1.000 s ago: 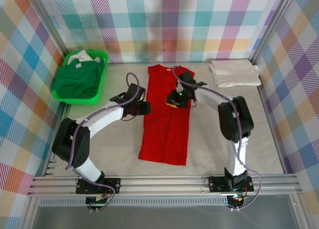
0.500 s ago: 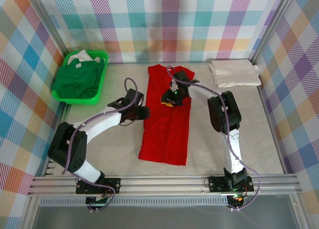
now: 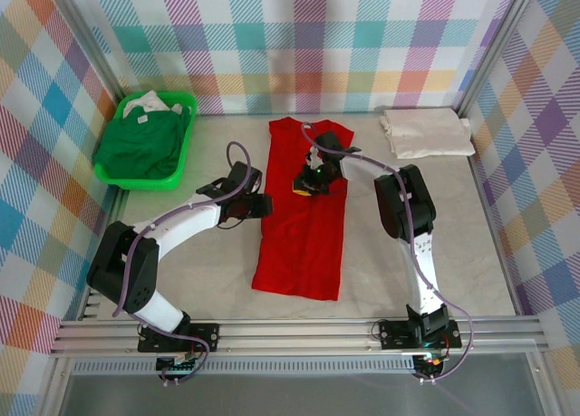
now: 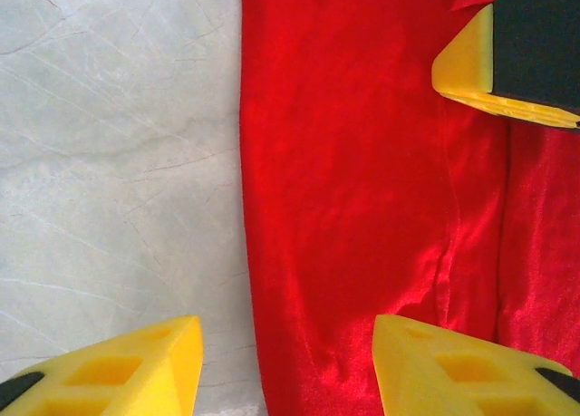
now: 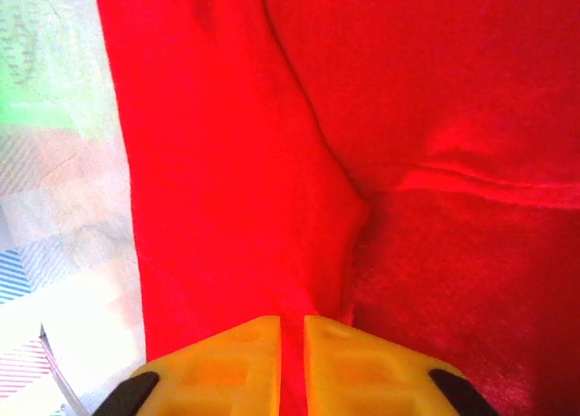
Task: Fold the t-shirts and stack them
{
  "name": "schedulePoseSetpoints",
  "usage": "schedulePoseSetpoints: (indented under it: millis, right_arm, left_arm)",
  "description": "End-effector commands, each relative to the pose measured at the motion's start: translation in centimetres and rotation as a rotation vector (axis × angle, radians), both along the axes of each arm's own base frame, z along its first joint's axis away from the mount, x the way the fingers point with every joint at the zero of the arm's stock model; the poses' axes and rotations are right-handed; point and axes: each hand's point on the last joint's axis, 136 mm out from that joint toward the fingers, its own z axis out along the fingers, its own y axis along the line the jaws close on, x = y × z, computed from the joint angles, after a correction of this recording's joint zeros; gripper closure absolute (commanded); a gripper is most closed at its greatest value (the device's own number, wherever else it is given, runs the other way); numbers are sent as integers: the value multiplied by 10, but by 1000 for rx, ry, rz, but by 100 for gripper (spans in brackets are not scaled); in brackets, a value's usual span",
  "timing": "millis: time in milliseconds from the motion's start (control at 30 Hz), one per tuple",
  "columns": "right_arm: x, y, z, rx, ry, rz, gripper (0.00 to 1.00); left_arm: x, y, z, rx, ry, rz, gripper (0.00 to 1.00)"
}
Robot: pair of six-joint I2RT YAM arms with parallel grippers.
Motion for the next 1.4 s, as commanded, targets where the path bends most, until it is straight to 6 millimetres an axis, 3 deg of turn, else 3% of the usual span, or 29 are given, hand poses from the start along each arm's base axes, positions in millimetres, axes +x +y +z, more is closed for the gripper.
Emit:
schedulePoseSetpoints:
  millis: [0,100,400,700,800,833,967,1167,1367]
  right_arm:
    - [1,6,1,26,-7,14,96]
    - [2,5,9,25,-20,8,100]
    - [3,-11,44,4,-88,-33,100]
    - [-1,-26,51,-3,-85,-86,100]
    - [-3,-26,44,-7,-58,-80,100]
    - [-5,-24,40,-2,-35,-70,89]
    - [-18,-12,24,5,12,-22,78]
    - [-37,-1,7,1,50,17,75]
    - [-48,-3,-4,-20,66,10,73]
  left_arm:
    - [-3,3,-2,23,-1,8,47]
    - [-3,4,-3,24,3,10,47]
    - [-4,6,-9,40,13,19,47]
    - [-4,11,-8,59,9,34,47]
    - [-5,12,-9,63,12,34,47]
    - [-5,12,-10,62,13,33,47]
    - [-4,10,-8,54,12,30,46]
    - [-6,10,-9,52,16,29,46]
    - [-8,12,-11,58,20,31,46]
